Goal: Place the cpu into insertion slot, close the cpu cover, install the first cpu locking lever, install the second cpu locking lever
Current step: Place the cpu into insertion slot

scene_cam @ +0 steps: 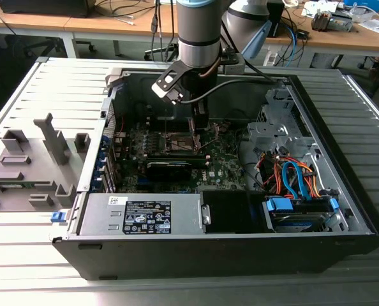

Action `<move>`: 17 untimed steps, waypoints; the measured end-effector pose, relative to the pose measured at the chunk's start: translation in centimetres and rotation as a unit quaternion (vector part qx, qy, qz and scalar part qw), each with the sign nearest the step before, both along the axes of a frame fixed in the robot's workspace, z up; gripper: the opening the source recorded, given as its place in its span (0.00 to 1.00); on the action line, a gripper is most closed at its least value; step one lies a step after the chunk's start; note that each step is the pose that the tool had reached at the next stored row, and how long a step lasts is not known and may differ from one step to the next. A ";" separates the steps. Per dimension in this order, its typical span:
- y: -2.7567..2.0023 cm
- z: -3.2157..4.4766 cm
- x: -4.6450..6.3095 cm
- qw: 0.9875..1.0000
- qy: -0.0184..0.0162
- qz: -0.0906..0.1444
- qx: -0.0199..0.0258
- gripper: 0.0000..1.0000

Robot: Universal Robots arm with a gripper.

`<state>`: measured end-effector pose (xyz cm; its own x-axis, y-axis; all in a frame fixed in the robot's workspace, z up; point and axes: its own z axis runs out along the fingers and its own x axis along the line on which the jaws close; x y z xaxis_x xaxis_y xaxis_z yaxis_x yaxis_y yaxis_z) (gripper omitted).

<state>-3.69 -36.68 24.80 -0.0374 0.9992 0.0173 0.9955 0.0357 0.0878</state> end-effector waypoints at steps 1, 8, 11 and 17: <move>0.00 -0.01 0.0 1.000 0.000 0.000 0.000 0.54; 0.00 -0.04 -0.3 1.000 0.000 0.000 0.000 0.54; 0.00 -0.05 -0.4 1.000 0.000 0.000 0.000 0.54; -0.01 -0.07 -0.5 1.000 0.000 0.000 0.000 0.54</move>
<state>-4.16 -36.69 24.73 -0.0374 0.9992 0.0172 0.9955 0.0358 0.0878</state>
